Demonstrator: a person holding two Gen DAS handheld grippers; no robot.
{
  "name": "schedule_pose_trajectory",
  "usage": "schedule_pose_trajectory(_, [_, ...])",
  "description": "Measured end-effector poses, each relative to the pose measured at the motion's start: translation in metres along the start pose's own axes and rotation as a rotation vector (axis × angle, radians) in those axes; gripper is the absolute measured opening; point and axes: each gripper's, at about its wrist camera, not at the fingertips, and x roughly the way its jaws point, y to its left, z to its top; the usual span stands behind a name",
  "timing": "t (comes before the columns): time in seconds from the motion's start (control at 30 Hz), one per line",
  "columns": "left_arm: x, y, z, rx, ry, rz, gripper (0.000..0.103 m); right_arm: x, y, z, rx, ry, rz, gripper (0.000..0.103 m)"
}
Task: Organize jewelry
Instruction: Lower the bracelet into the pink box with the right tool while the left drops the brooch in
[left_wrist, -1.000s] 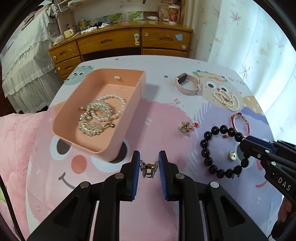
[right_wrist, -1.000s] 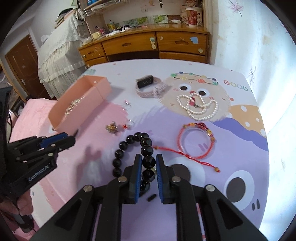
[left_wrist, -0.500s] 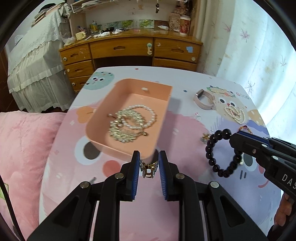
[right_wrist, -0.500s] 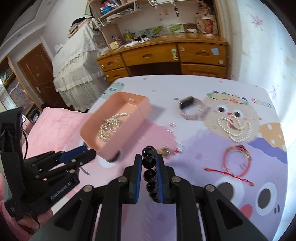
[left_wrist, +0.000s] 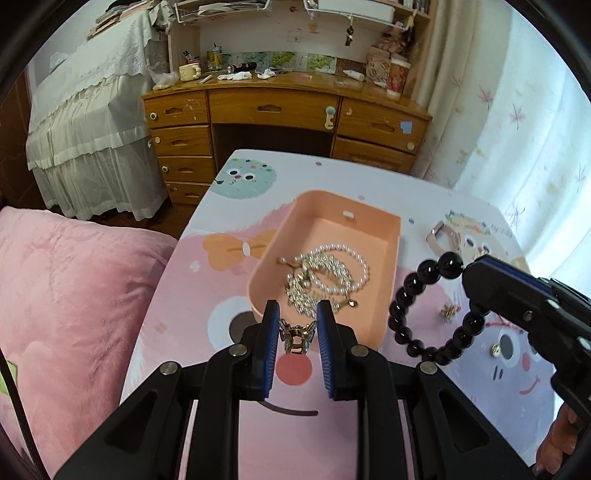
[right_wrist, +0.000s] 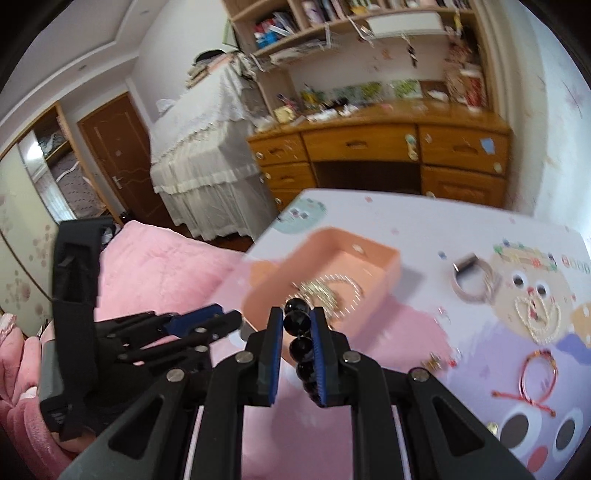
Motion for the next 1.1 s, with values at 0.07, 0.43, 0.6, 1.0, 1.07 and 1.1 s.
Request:
schedule_pose_trajectory(0.07, [0.000, 0.010, 0.008, -0.013, -0.002, -0.015, 0.018, -0.001, 0.008, 0.008, -0.018, -0.023, 0.000, 0.015])
schedule_pose_trajectory(0.43, [0.006, 0.034, 0.042, -0.005, -0.077, -0.099, 0.018, 0.009, 0.025, 0.035, -0.009, -0.126, -0.019, 0.015])
schedule_pose_trajectory(0.6, [0.020, 0.032, 0.050, -0.010, -0.058, -0.149, 0.019, 0.016, 0.024, 0.038, 0.017, -0.133, -0.039, 0.015])
schedule_pose_trajectory(1.0, [0.036, 0.036, 0.049, -0.017, 0.026, -0.095, 0.062, 0.034, 0.007, 0.023, 0.092, -0.005, -0.112, 0.068])
schedule_pose_trajectory(1.07, [0.037, 0.036, 0.048, -0.022, 0.032, -0.091, 0.065, 0.033, 0.005, 0.021, 0.092, 0.003, -0.128, 0.072])
schedule_pose_trajectory(1.1, [0.037, 0.034, 0.047, -0.020, 0.034, -0.093, 0.066, 0.033, 0.003, 0.020, 0.092, 0.006, -0.134, 0.072])
